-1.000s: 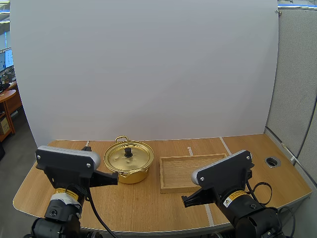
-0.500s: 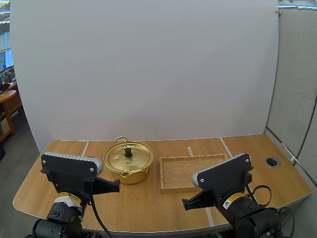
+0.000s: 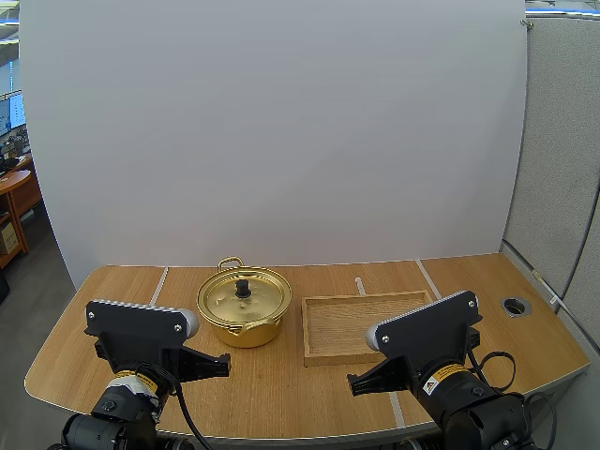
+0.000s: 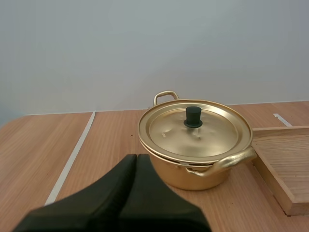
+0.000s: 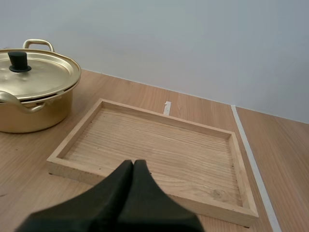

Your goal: Open the pot, put the pineapple inside, and close it

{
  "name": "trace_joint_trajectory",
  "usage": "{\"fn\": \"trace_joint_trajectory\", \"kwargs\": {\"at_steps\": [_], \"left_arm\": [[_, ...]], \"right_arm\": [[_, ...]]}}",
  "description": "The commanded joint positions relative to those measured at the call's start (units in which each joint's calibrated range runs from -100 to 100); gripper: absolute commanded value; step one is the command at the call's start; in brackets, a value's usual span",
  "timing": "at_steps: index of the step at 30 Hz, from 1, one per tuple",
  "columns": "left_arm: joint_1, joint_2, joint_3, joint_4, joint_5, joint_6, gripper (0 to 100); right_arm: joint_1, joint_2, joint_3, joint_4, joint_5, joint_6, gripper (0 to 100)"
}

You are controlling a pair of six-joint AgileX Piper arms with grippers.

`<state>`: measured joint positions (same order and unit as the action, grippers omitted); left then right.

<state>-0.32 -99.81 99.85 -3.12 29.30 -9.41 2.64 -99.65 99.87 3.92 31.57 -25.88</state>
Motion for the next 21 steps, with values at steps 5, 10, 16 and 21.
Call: {"fn": "trace_joint_trajectory", "kwargs": {"at_steps": [5, 10, 16, 21], "left_arm": [[0.06, -0.19, 0.15, 0.44, -1.85, -0.34, 0], [0.06, -0.19, 0.15, 0.44, -1.85, -0.34, 0], [0.06, -0.19, 0.15, 0.44, -1.85, -0.34, 0], [0.06, -0.19, 0.15, 0.44, -1.85, -0.34, 0]], "right_arm": [[-0.3, -0.35, 0.13, -0.3, -0.13, 0.17, 0], [-0.32, -0.35, 0.13, -0.3, -0.52, 0.17, 0], [-0.32, -0.35, 0.13, -0.3, -0.52, 0.17, 0], [-0.32, -0.35, 0.13, -0.3, -0.52, 0.17, 0]]}}
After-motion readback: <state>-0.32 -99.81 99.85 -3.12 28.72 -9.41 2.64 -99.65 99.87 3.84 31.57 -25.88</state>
